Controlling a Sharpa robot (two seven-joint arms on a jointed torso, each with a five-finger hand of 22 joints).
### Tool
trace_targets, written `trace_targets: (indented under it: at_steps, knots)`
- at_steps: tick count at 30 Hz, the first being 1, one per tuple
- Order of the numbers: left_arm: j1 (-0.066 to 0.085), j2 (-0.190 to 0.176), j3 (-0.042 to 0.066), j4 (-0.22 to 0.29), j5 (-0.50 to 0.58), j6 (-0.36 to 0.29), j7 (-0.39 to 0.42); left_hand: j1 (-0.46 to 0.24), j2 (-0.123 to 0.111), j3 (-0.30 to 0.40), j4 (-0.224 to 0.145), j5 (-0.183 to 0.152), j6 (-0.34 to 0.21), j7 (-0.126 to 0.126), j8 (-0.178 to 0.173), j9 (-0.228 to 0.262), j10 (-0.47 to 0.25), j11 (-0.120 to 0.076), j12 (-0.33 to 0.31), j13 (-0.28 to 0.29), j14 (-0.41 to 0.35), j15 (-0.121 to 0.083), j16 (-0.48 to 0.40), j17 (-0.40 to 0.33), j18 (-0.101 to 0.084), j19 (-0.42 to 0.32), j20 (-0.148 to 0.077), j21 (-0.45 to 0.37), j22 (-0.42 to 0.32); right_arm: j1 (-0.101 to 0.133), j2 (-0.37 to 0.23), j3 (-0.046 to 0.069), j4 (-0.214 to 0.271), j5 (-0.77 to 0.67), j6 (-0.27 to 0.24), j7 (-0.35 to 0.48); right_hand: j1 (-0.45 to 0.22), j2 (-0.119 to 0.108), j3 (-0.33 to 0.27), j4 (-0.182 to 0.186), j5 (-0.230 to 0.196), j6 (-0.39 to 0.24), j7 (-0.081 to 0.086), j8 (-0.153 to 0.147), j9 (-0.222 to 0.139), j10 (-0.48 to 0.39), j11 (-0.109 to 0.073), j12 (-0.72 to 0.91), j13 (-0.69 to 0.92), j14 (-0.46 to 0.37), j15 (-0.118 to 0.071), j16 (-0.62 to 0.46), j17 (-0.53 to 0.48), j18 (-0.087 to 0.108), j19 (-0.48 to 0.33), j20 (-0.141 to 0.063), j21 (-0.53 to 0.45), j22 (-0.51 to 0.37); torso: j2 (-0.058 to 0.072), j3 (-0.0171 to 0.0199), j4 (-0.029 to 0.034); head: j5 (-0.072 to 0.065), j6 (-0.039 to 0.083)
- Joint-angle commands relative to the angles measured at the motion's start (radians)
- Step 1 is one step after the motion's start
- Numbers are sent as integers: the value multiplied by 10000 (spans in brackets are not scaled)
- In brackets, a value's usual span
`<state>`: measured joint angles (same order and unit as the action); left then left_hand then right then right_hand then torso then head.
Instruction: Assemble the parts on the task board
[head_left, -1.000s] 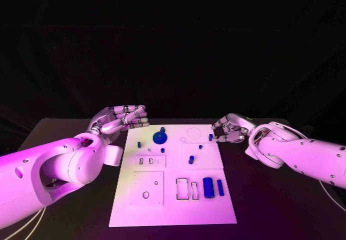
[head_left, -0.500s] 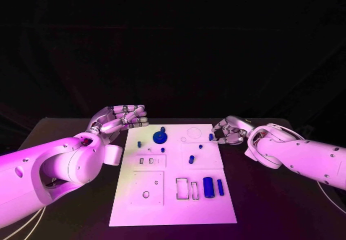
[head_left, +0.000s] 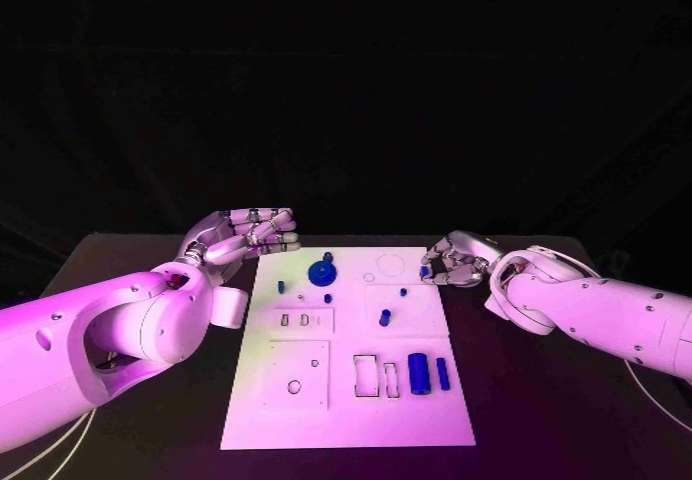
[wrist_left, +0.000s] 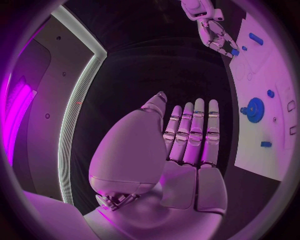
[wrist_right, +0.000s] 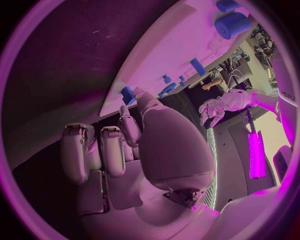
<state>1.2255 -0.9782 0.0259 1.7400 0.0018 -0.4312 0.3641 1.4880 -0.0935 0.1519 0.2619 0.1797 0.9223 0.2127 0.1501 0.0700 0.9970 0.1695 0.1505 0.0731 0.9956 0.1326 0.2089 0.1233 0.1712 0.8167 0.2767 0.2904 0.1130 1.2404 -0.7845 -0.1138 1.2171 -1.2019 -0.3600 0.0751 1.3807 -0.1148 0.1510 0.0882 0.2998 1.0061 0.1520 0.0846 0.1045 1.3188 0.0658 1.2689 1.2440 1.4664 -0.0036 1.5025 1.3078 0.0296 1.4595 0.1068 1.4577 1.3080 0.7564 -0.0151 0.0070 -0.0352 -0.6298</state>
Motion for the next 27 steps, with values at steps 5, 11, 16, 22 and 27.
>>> trace_targets:
  at_steps: [5, 11, 16, 22, 27]
  knots:
    - [11, 19, 8, 10, 15, 168, 44, 48, 12, -36, -24, -49, -13, 12, -33, -5, -57, 21, -62, -15, 39, 47, -51, 11, 124, 71, 26, 32, -14, -17, 84, -1, -92, -43, 194, -92, 44, 187, 126, -39, -78, 229, -57, 135, 42, 172, -45, 158, 126, 716, -50, 69, 1205, 53, 173, -42, 89, 1554, -2, 1, -12, 4, -23]
    - [11, 15, 8, 11, 15, 170, 33, 48, 12, -36, -24, -49, -13, 12, -33, -5, -57, 21, -62, -15, 39, 47, -51, 11, 124, 71, 26, 32, -14, -20, 100, -2, -136, -45, 253, -139, 63, 203, 150, -53, -93, 277, -76, 155, 48, 198, -61, 185, 154, 720, -63, 75, 1221, 50, 181, -53, 95, 1563, -3, 7, -9, -5, -20]
    - [11, 12, 8, 12, 15, 168, 29, 48, 12, -36, -24, -49, -13, 12, -33, -5, -57, 21, -62, -15, 39, 47, -51, 11, 124, 71, 26, 32, -14, -23, 131, -2, -171, -50, 318, -163, 79, 227, 183, -67, -109, 348, -103, 186, 59, 238, -83, 228, 200, 726, -82, 85, 1245, 42, 204, -69, 118, 1590, -4, 6, -7, -11, -33]
    - [11, 11, 8, 14, 15, 168, 26, 48, 12, -36, -24, -49, -13, 12, -33, -5, -57, 21, -62, -15, 39, 47, -51, 11, 124, 71, 26, 32, -14, -39, 184, -2, -209, -55, 369, -187, 93, 263, 230, -84, -123, 462, -149, 238, 76, 294, -122, 284, 259, 734, -113, 97, 1273, 31, 238, -96, 151, 1629, -2, 10, -2, -27, -43]
    - [11, 7, 8, 15, 15, 165, 24, 48, 12, -36, -24, -49, -13, 12, -33, -5, -57, 21, -62, -15, 39, 47, -51, 11, 124, 71, 26, 32, -14, -47, 214, -3, -248, -59, 332, -214, 90, 279, 246, -85, -127, 503, -164, 256, 83, 321, -136, 312, 289, 741, -125, 109, 1302, 24, 258, -106, 173, 1653, -2, 10, -6, -30, -59]
